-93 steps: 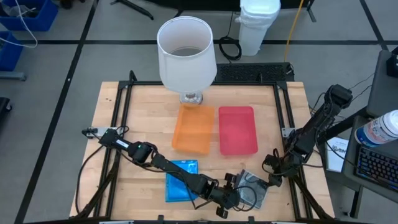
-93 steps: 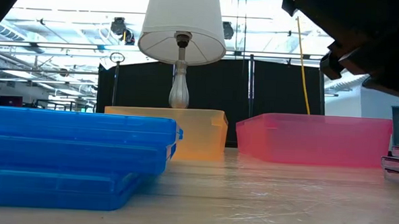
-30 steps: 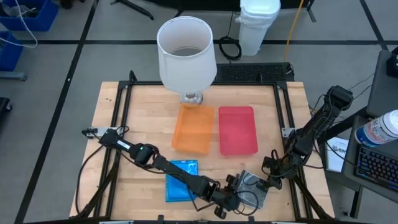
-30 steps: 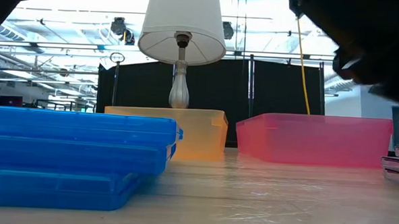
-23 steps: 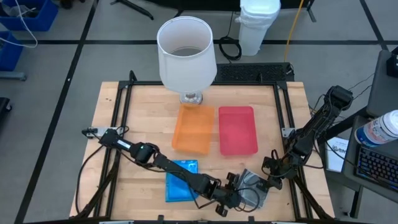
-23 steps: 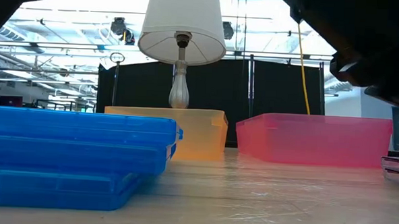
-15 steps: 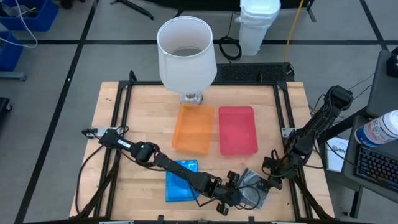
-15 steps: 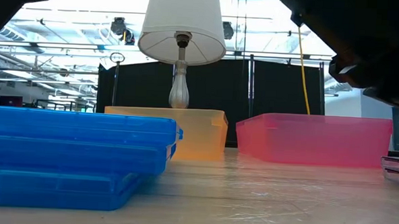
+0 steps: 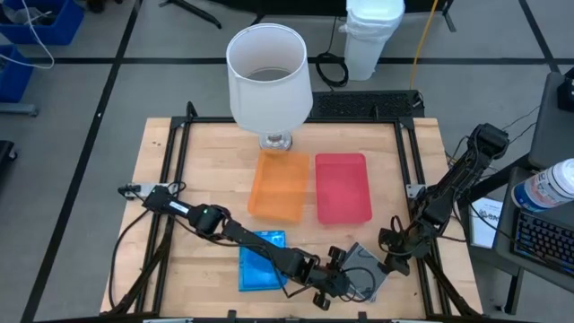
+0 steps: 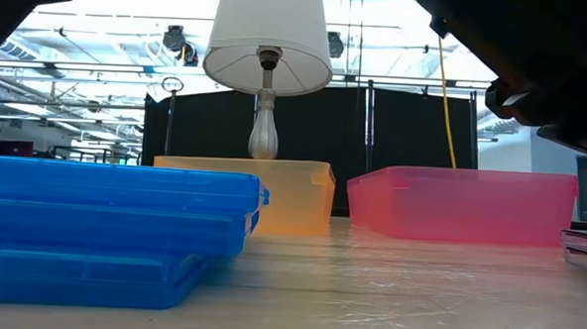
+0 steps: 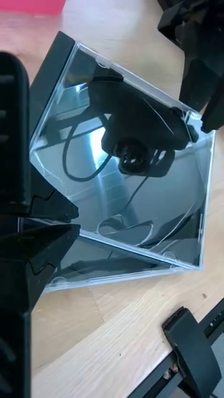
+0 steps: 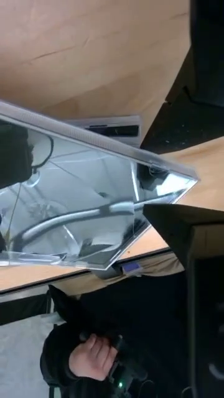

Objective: Pick & place jewel cases by type
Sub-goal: Put the black CD case into the red bin

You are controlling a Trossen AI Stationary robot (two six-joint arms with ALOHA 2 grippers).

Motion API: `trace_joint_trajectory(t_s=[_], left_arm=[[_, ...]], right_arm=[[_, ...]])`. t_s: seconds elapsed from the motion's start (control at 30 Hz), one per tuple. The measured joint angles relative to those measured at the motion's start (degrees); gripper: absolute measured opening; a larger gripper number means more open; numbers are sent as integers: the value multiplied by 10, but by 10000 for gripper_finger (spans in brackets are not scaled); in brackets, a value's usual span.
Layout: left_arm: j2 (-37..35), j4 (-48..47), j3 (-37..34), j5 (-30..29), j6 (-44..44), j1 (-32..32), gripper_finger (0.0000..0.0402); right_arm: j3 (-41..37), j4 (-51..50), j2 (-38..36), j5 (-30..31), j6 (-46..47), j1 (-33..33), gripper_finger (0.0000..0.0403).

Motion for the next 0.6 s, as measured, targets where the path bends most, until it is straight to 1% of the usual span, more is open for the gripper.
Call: trace_joint_trajectory(t_s=[0.13,0.27,0.43,0.6], left_arm=[[0,1,0,0,5,0,35],[0,18,0,0,21,-5,35],[0,6,0,11,18,-11,35],[0,7,0,15,17,-14,35]], right_arm=[[0,-22,0,1,3,0,111],[0,-41,0,1,4,0,106],[0,-56,-1,-10,31,4,109],[0,-53,0,-14,67,29,118]])
